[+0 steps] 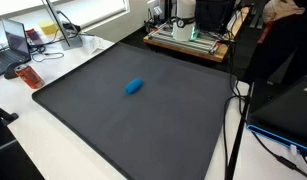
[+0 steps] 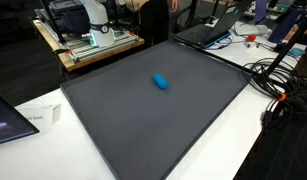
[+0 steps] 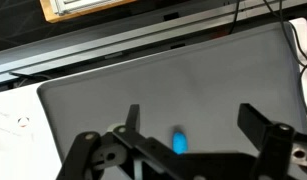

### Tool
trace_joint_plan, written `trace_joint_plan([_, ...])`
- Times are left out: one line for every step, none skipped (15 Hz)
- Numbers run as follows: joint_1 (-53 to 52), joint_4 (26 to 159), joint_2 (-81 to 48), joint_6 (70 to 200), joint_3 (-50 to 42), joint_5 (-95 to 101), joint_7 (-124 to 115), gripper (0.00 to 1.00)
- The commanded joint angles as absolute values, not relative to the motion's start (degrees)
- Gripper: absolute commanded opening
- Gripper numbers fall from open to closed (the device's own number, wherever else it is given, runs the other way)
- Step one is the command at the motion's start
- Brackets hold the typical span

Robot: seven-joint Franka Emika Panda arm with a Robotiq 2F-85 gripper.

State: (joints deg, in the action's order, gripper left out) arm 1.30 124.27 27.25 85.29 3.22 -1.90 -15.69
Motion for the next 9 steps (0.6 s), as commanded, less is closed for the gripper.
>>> trace_joint_plan([1.48, 124.09, 27.19, 85.14, 3.35, -1.95, -15.61, 1.00])
trace_joint_plan([1.48, 124.08, 27.19, 85.14, 3.35, -1.95, -15.61, 1.00])
trace_joint_plan([1.48, 124.08, 27.19, 85.14, 3.35, -1.94, -15.61, 1.00])
trace_joint_plan([1.48, 124.08, 27.19, 85.14, 3.35, -1.94, -15.61, 1.00])
trace_joint_plan([1.48, 124.08, 27.19, 85.14, 3.35, -1.94, -15.61, 1.00])
trace_joint_plan([1.48, 124.08, 27.19, 85.14, 3.35, -1.94, -15.61, 1.00])
trace_joint_plan([1.48, 124.08, 27.19, 85.14, 3.35, -1.94, -15.61, 1.00])
trace_joint_plan([1.48, 124.08, 27.19, 85.14, 3.35, -1.94, -15.61, 1.00])
trace_joint_plan([1.16, 123.13, 25.85, 85.39, 3.78, -1.68, -15.34, 1.00])
